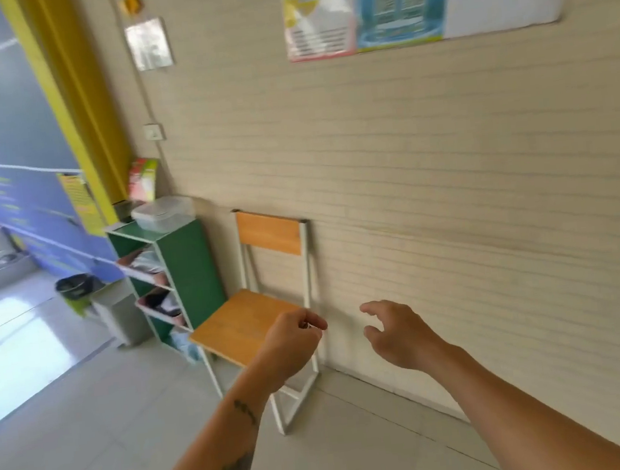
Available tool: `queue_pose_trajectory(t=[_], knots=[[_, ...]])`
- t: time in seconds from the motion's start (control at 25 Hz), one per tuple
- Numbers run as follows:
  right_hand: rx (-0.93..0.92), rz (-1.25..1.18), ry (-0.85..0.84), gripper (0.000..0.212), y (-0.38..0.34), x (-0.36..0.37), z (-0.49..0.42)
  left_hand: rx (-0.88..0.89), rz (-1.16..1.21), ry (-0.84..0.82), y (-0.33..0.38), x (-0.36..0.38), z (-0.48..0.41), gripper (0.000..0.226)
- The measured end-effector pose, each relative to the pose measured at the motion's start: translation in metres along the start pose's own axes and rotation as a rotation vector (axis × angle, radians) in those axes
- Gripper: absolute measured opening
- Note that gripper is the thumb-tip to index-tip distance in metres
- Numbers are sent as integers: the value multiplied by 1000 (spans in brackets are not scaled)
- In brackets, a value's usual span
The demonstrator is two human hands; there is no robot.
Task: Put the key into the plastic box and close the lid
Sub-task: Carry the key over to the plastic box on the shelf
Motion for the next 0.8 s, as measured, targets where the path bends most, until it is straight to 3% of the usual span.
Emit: queue_pose_trajectory(t=[0.28, 0.6, 0.8], knots=[[-158, -68, -129, 56, -85, 101, -166, -168, 43, 189, -51, -91, -155, 19], [-417, 13, -225, 55, -227, 221, -333, -242, -16, 450, -123, -234, -292, 21], [-438, -19, -224, 56, -320, 318, -402, -209, -34, 535, -188, -337, -379, 19]])
Point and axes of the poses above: each hand's wrist, its own z-axis away from the middle knuckle, its own x-axis out of the palm, y = z × x, the point moved 5 cm from there along -z, towards the middle knuckle, and after that the axes turned 14 degrees about y, right-handed, at the moved point
